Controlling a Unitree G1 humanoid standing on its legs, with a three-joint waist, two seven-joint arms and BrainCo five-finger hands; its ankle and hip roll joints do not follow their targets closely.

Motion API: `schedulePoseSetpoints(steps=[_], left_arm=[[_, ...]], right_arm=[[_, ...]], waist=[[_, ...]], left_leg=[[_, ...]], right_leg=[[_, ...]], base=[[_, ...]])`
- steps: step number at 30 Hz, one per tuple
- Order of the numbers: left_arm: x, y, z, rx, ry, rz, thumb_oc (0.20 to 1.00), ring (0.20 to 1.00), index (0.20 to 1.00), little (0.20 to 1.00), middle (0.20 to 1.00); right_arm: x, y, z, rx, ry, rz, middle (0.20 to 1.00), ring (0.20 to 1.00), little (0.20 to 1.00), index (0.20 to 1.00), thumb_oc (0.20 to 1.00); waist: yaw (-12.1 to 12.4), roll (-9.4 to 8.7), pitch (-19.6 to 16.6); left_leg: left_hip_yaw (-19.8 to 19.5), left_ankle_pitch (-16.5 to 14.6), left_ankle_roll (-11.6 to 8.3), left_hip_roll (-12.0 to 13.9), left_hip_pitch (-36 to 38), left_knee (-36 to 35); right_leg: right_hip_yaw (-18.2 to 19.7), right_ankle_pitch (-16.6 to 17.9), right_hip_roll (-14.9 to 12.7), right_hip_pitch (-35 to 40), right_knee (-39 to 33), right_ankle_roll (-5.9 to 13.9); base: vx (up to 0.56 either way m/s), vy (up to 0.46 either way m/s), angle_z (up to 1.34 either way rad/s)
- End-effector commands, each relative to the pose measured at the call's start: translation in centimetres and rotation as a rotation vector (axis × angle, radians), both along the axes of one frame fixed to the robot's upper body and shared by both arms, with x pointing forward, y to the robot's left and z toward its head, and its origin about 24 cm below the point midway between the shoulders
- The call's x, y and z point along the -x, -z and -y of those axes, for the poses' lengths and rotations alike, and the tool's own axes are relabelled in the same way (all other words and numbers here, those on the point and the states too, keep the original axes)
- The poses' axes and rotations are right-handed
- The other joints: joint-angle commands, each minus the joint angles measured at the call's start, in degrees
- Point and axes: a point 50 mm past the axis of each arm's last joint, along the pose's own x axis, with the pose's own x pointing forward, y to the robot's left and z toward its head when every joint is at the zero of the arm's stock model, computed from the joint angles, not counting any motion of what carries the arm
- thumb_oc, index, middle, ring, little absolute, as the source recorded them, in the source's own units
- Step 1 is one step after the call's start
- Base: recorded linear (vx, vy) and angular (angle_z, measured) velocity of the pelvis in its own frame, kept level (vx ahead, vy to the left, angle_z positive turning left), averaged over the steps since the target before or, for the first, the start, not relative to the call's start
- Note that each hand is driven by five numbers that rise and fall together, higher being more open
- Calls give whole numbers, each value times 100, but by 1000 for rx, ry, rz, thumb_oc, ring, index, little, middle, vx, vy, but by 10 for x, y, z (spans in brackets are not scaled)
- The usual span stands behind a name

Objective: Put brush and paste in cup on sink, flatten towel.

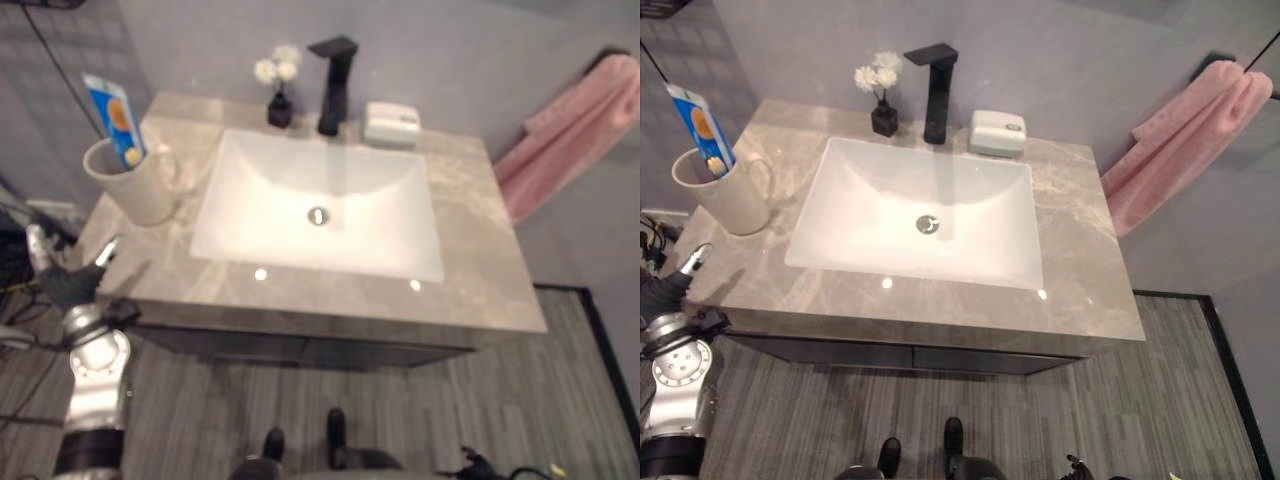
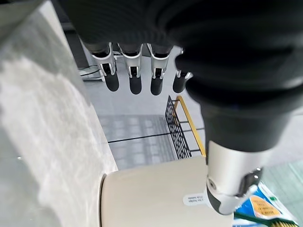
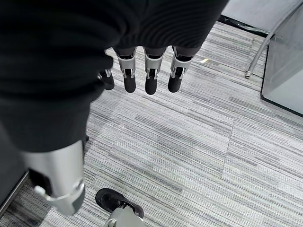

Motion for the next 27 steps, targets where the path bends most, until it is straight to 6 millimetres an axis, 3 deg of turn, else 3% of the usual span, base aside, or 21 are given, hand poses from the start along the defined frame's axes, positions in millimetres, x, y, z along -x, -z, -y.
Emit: schedulePoseSetpoints(steps=[1,9,25,26,27], left_arm=[[-8,-30,-2,8,-11,185,1000,1000,1000,1000,1000],[-13,-37,-2,7,-34,207,1000,1000,1000,1000,1000],[-13,-43,-1,-24,-26,209,1000,1000,1000,1000,1000],[-13,-48,0,-43,-25,210,1000,1000,1000,1000,1000],[-7,-46,-6,-42,-45,190,1000,1000,1000,1000,1000]], right_arm=[[-12,-3,-1,17,-21,43,1000,1000,1000,1000,1000],[-13,-3,-5,9,-35,49,1000,1000,1000,1000,1000],[-9,-2,-4,12,-51,30,1000,1000,1000,1000,1000],[-3,0,-6,6,-53,7,1000,1000,1000,1000,1000],[-4,0,-6,-6,-71,0,1000,1000,1000,1000,1000]], waist=[[-73,-76,-53],[-126,-179,-151],[-127,-183,-206],[-123,-128,-237],[-121,54,-256]], left_leg=[[77,-514,235,-111,-79,275],[139,-558,220,-45,62,206],[181,-577,207,-18,146,171],[174,-601,197,-10,229,157],[151,-608,169,-6,326,130]], right_leg=[[227,-403,19,-199,524,241],[319,-422,73,-74,437,222],[359,-433,102,-16,415,217],[362,-472,113,52,403,202],[307,-561,100,185,356,161]], base=[[65,0,-9],[52,-8,-6],[16,-5,0],[199,-126,-1],[159,-127,0]])
